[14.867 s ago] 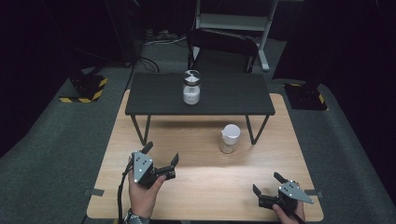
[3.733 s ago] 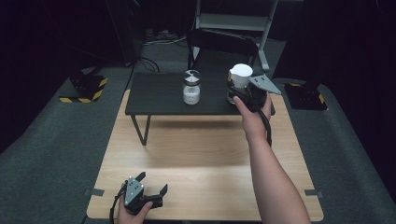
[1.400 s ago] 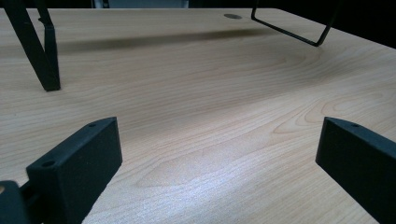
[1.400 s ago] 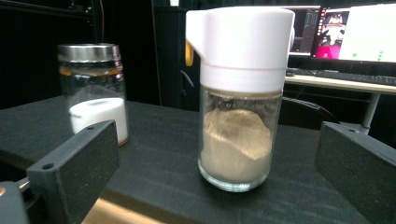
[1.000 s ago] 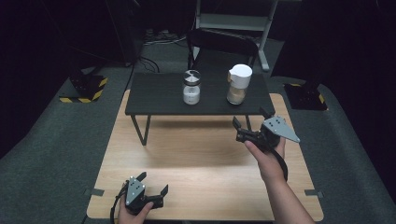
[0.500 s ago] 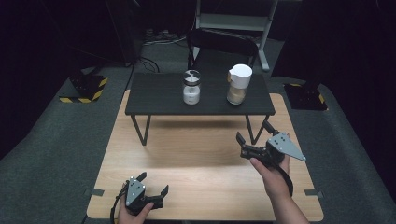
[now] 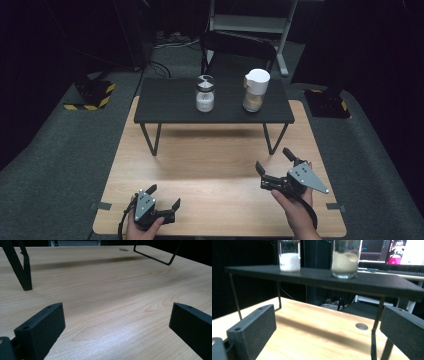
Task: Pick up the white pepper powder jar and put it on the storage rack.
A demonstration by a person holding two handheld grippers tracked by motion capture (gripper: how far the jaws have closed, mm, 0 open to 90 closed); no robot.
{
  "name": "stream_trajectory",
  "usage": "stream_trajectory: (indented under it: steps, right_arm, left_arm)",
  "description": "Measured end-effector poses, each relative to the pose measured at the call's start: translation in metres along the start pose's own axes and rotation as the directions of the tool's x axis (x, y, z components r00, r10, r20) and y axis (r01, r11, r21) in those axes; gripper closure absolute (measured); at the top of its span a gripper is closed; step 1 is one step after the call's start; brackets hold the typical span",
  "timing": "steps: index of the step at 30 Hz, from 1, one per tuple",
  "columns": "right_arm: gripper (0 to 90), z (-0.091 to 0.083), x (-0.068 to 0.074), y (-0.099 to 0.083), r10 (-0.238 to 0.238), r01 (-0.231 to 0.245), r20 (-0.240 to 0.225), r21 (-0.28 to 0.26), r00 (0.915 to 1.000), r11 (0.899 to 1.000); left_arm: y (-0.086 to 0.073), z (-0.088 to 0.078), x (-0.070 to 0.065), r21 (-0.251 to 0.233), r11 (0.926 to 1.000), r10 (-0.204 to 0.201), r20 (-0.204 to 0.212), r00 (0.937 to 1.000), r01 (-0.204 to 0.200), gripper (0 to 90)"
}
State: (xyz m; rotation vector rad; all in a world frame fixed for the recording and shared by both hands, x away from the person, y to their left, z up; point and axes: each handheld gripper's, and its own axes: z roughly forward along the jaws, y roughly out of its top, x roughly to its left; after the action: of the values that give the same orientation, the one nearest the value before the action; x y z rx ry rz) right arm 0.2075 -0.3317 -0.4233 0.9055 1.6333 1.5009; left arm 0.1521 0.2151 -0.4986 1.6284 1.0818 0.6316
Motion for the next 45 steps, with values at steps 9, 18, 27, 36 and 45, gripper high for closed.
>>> stream_trajectory:
  steps: [9, 18, 27, 36, 45]
  right_arm:
    - [0.0, -0.019, -0.002, -0.021, 0.002, -0.003, 0.02, 0.043, 0.9998, 0.999]
    - [0.0, -0.037, -0.007, -0.038, 0.032, -0.036, 0.05, 0.083, 0.9983, 0.996]
    - [0.0, -0.049, -0.009, -0.052, 0.04, -0.049, 0.074, 0.13, 0.9964, 0.99]
    - [0.0, -0.061, -0.012, -0.064, 0.047, -0.063, 0.091, 0.174, 0.9947, 0.983]
    - [0.0, -0.067, -0.012, -0.071, 0.022, -0.043, 0.094, 0.228, 0.9954, 0.973]
  left_arm:
    - [-0.001, 0.0, 0.0, -0.003, 1.0, -0.006, 0.0, 1.0, 0.006, 0.7]
    - [-0.001, -0.001, -0.001, -0.003, 1.0, 0.0, 0.0, 1.0, 0.0, 0.7]
    - [-0.001, -0.001, -0.002, -0.002, 1.0, 0.006, -0.001, 1.0, -0.006, 0.7]
    - [0.0, -0.001, -0.002, 0.0, 0.9999, 0.011, -0.001, 0.9999, -0.011, 0.7]
    - [0.0, -0.001, -0.003, 0.005, 0.9996, 0.026, 0.002, 0.9996, -0.026, 0.7]
